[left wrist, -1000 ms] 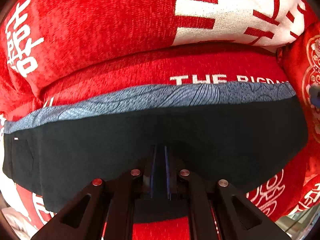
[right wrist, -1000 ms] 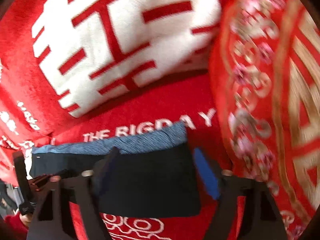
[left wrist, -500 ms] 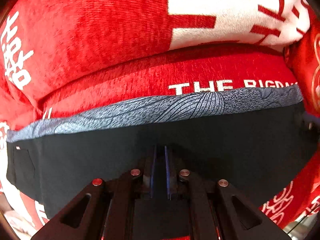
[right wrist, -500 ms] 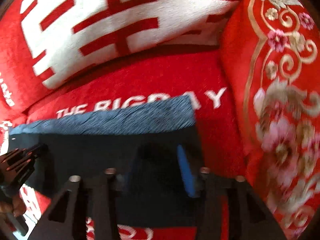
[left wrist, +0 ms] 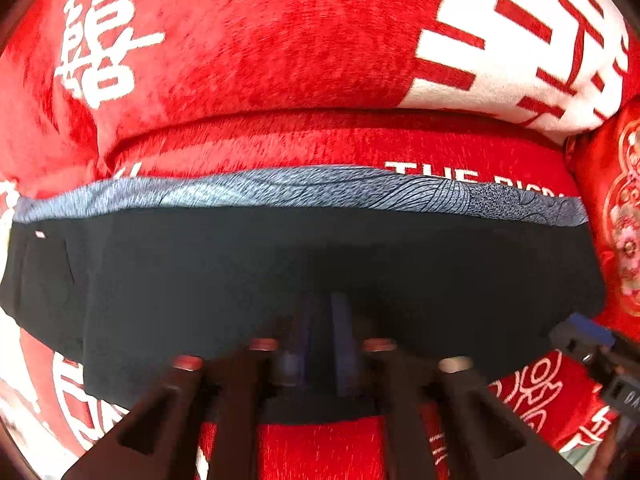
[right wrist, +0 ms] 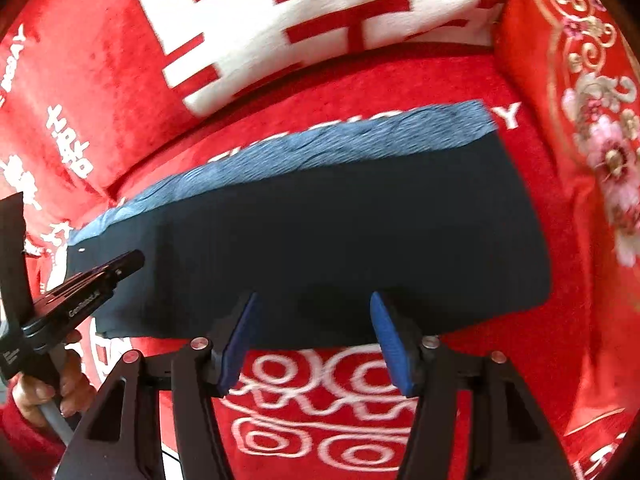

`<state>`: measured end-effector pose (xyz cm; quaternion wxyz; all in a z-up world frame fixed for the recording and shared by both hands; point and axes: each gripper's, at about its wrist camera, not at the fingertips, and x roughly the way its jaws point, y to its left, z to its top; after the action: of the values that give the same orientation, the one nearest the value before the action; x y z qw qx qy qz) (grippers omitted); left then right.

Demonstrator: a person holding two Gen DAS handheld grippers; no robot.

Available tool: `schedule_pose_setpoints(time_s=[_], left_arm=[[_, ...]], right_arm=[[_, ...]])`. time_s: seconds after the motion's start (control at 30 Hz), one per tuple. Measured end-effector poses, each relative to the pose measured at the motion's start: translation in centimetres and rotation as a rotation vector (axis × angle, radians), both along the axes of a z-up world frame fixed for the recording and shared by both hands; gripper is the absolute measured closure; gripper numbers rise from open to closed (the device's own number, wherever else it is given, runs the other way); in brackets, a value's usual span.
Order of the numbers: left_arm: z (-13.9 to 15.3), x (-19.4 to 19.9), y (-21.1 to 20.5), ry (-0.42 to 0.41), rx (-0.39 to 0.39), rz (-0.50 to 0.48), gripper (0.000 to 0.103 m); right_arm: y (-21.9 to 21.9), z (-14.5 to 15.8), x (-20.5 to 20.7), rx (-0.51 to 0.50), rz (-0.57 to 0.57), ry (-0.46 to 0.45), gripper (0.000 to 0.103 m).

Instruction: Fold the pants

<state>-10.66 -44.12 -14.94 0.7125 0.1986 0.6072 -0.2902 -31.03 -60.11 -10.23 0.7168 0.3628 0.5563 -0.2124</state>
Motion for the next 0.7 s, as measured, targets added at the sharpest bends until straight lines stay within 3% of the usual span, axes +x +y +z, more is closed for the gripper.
schedule_pose_setpoints(time_s=[0.03,0.1,0.23,0.33,0.43,0.57,0.7], left_arm=[[0.2,0.2,0.7,-0.002,-0.014,0.015,0.002],[1.1,0.8,2.1,-0.027,-0.059,0.024,0.001],[1.1,1.7,4.7,-0.003,-0.053,0.023,0.001],[1.3,3.1,7.6,0.015,-0.057,0.02,0.001],[1.9,5.8,10.9,0.01,-0.045,0.006,0.001],[2.4,10.4,16.1,-0.055,-0.025,0.059,0.001],[0.4,15.4,20.5,-0.013,0.031,0.126,0.001]], right_arm=[[0.5,0.0,0.4,0.008,-0.002,-0.004,0.04],[2.2,0.1,1.2,0.022,-0.006,-0.011,0.04],[4.8,0.6,2.5,0.032,-0.007,-0.017,0.04],[8.1,1.2,3.6,0.064,-0.018,-0.041,0.031],[11.2,1.1,5.1,0.13,-0.036,-0.082,0.031],[15.7,-0.2,8.0,0.28,-0.053,-0.167,0.031],[20.2,-2.7,11.9,0.399,-0.043,-0.206,0.031]])
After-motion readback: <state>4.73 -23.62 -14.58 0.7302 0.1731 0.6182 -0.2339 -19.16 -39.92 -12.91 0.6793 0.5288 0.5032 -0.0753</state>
